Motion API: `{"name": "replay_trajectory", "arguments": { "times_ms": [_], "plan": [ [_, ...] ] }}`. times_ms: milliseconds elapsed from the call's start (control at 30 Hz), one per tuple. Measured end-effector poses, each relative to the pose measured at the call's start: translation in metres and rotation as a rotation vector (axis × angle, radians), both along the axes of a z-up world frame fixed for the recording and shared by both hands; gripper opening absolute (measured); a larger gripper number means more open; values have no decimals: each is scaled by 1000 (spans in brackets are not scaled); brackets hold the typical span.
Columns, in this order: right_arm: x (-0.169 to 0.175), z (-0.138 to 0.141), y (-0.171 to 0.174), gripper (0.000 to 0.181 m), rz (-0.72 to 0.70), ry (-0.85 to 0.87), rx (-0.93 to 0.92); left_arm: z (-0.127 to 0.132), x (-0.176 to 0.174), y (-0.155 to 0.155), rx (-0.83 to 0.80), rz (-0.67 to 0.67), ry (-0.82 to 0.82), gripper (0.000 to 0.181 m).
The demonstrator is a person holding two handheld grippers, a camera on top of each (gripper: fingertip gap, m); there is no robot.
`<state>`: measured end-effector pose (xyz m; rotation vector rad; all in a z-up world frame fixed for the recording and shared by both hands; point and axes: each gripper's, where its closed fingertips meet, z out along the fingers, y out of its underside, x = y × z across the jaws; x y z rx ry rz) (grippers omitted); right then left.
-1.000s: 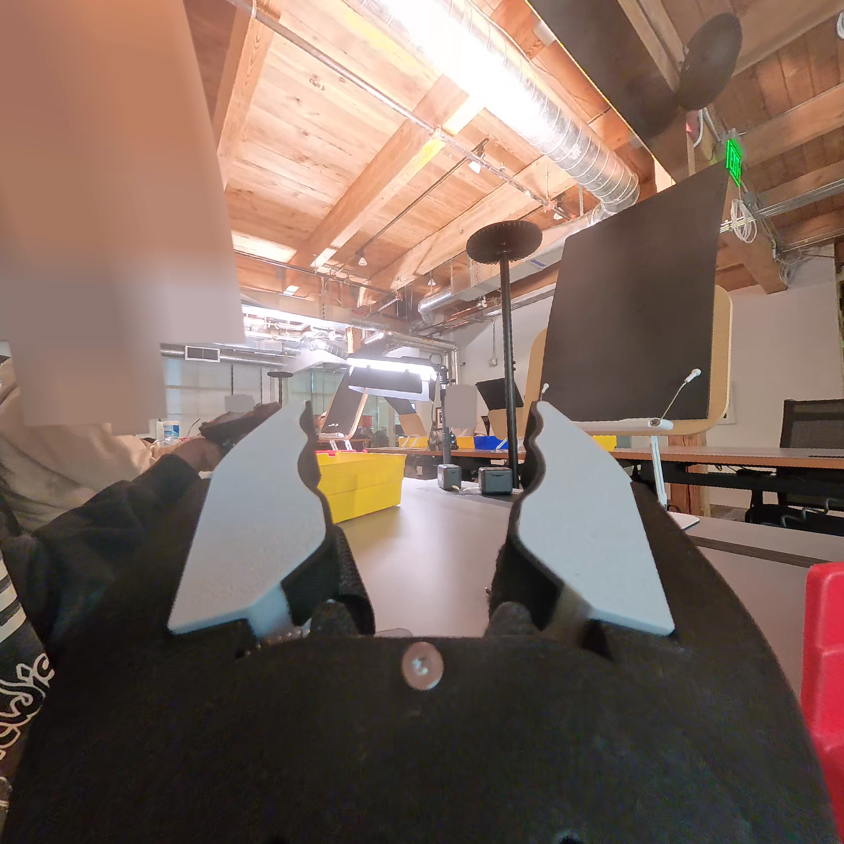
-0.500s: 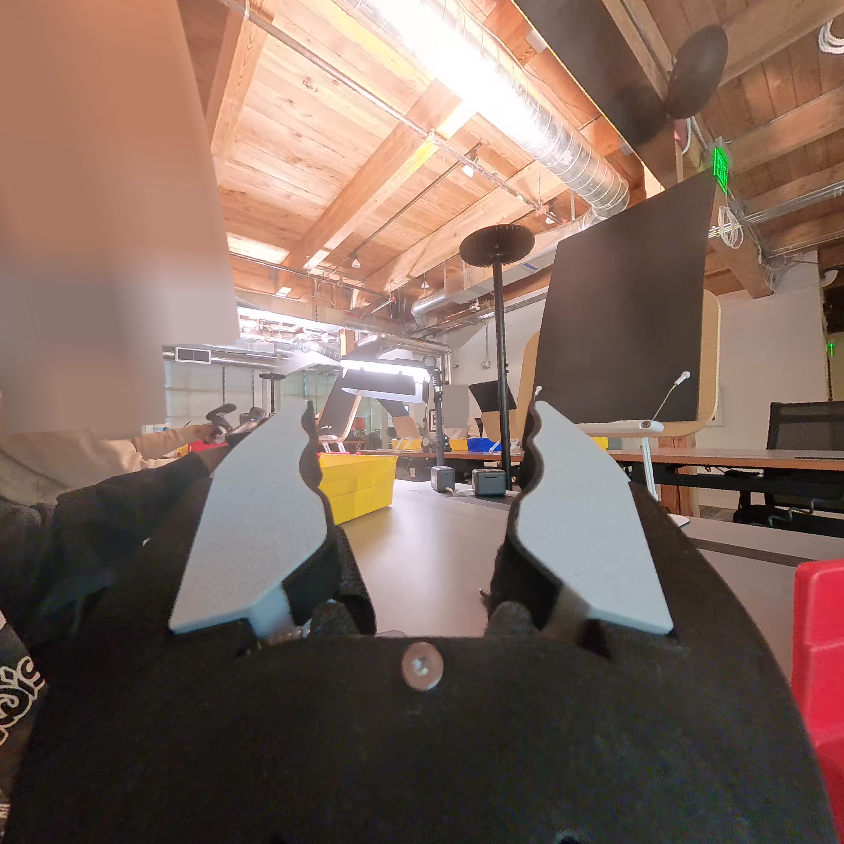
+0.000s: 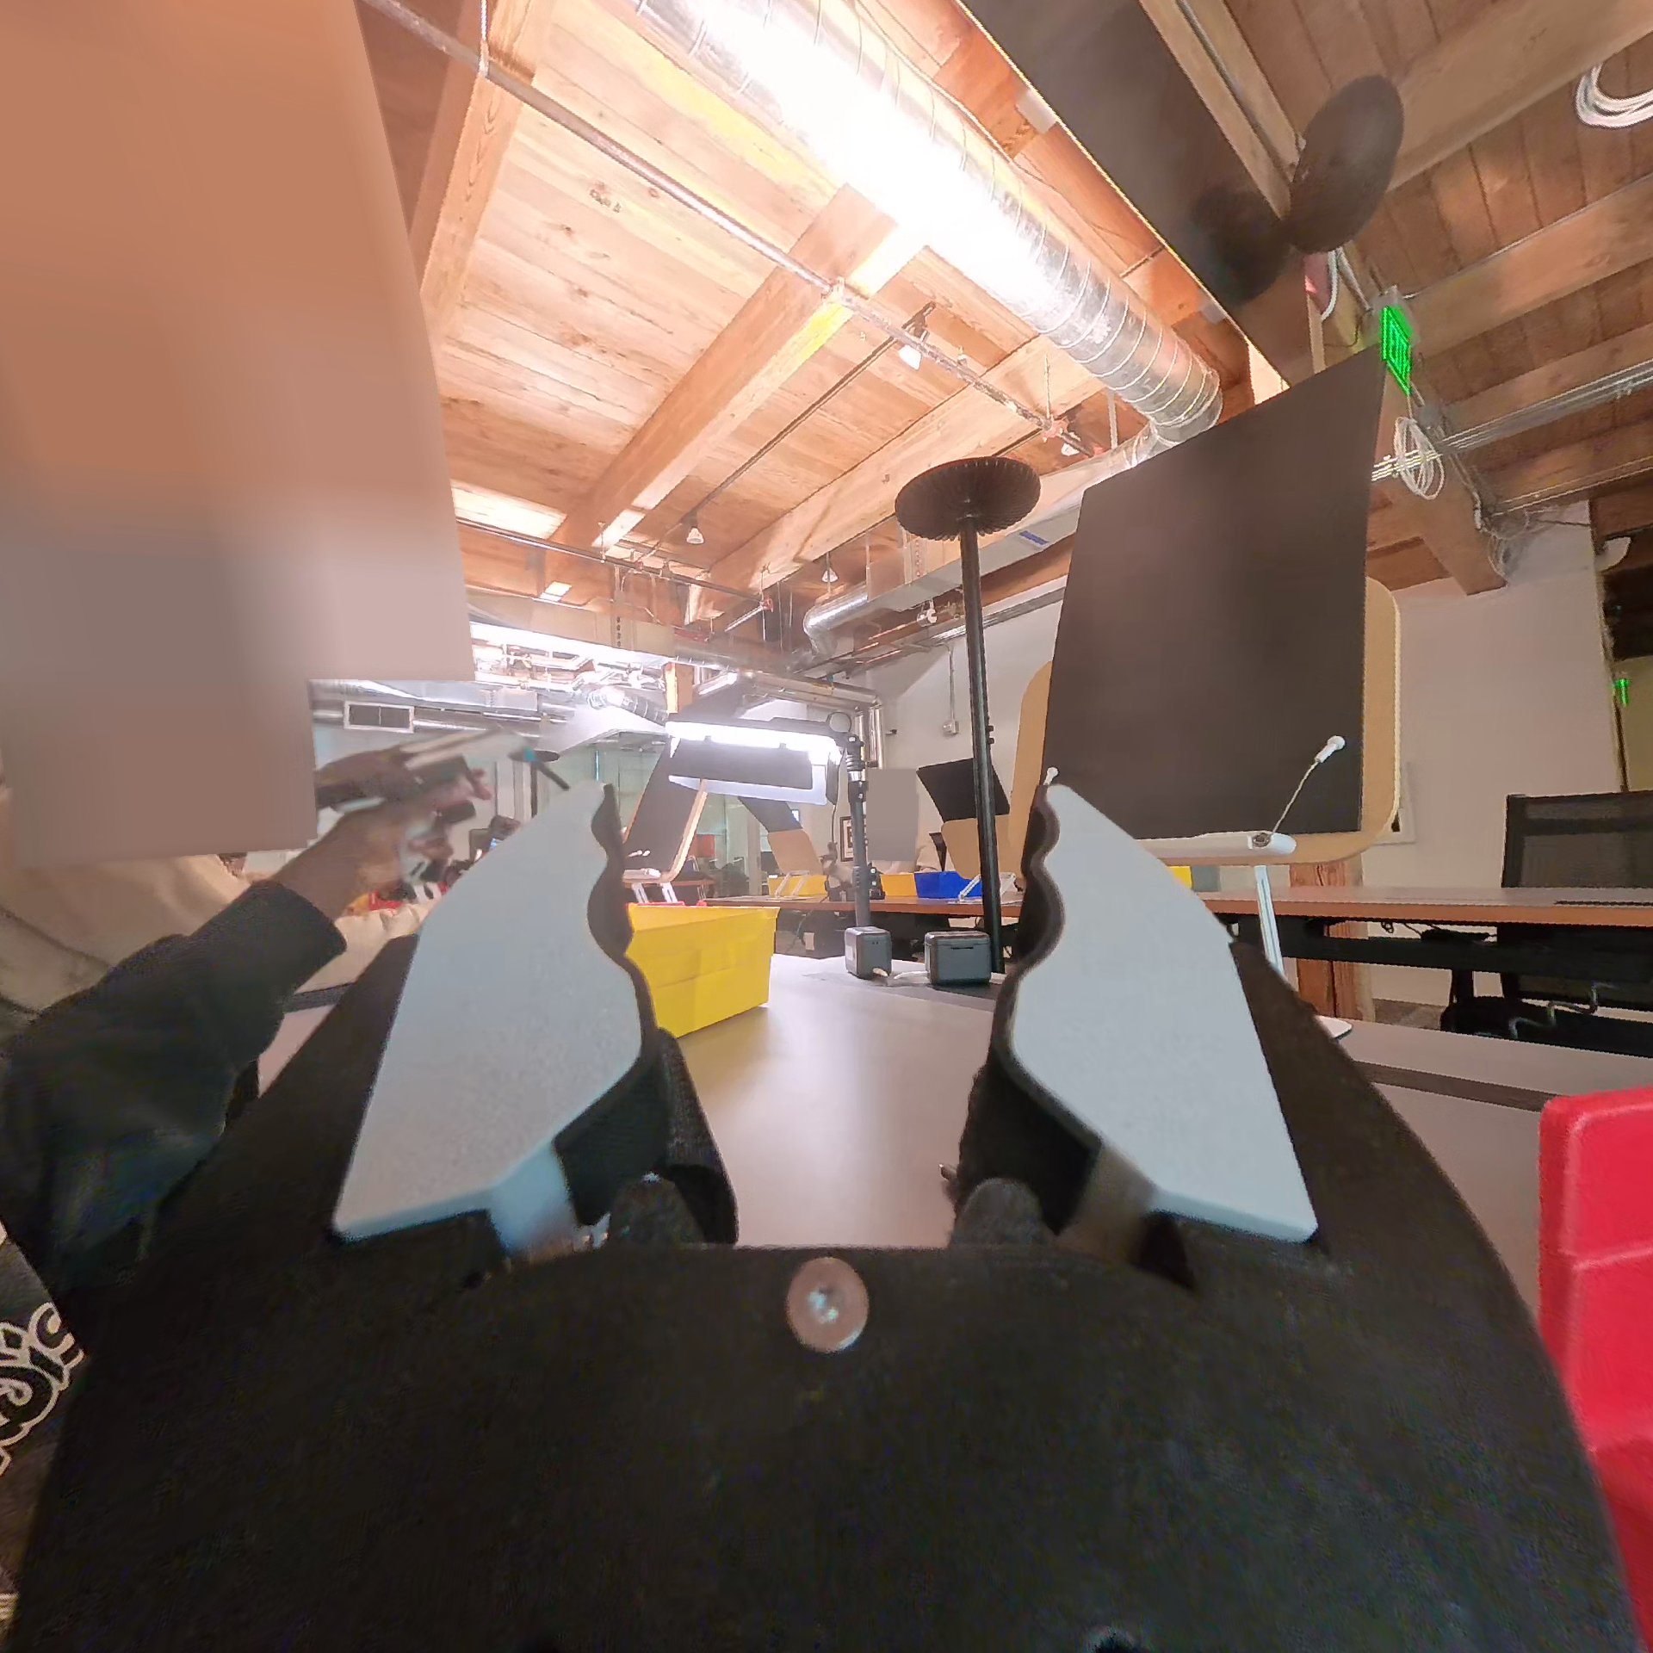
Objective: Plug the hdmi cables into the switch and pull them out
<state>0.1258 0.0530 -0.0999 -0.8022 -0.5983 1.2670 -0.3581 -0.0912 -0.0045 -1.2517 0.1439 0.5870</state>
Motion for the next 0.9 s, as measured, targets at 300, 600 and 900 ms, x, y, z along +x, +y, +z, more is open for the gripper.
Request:
{"name": "replay_trajectory", "arguments": {
  "times_ms": [300, 600, 900],
  "plan": [
    [3, 0, 0, 85, -19, 7, 6, 83, 81, -47, 433, -471, -274, 11],
    [-40, 28, -13, 71, -31, -134, 110, 65, 159, -13, 278, -788, -328, 11],
    [-163, 81, -95, 67, 467, -477, 441, 32, 242, 42, 2, -963, -265, 12]
  ]
}}
